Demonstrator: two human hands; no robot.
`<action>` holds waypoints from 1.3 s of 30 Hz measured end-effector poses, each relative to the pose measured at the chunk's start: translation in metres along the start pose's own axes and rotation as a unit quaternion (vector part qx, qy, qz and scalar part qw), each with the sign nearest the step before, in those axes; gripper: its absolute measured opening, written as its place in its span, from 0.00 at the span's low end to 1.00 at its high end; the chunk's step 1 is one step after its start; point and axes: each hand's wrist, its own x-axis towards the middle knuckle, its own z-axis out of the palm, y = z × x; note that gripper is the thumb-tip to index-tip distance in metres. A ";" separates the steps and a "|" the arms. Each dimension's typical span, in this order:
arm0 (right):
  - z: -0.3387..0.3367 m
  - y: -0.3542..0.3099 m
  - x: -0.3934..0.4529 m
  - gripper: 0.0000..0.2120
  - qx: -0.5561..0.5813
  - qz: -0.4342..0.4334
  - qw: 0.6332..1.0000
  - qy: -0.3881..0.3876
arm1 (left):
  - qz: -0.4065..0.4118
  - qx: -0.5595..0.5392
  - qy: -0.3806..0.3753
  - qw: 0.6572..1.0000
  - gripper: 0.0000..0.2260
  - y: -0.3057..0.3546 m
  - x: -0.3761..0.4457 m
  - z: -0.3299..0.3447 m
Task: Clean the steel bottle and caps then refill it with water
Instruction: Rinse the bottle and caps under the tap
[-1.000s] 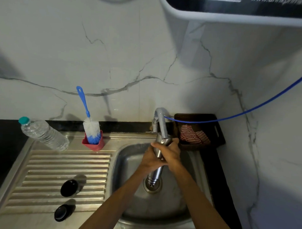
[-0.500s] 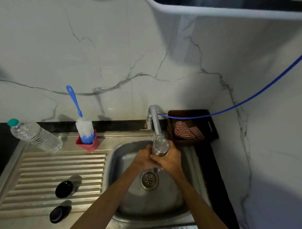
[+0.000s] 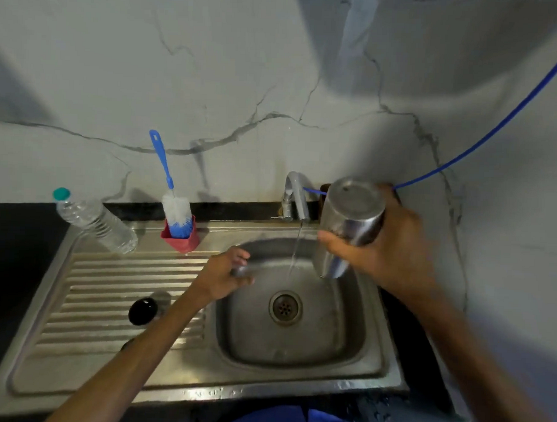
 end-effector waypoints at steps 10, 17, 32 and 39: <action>0.131 -0.108 -0.033 0.37 -0.015 -0.080 0.988 -0.131 | 0.026 -0.146 0.160 0.976 0.26 0.033 -0.112 -0.035; 0.242 -0.192 -0.030 0.44 0.053 -0.162 0.934 -0.316 | -0.125 -0.074 0.301 0.943 0.27 -0.098 -0.183 -0.148; 0.437 -0.168 -0.068 0.42 -0.328 -0.178 0.802 -0.466 | -0.241 0.019 0.167 0.956 0.29 -0.272 -0.217 -0.212; 0.440 -0.164 -0.079 0.47 -0.376 -0.154 0.787 -0.464 | -0.240 -0.071 0.168 0.954 0.30 -0.306 -0.223 -0.201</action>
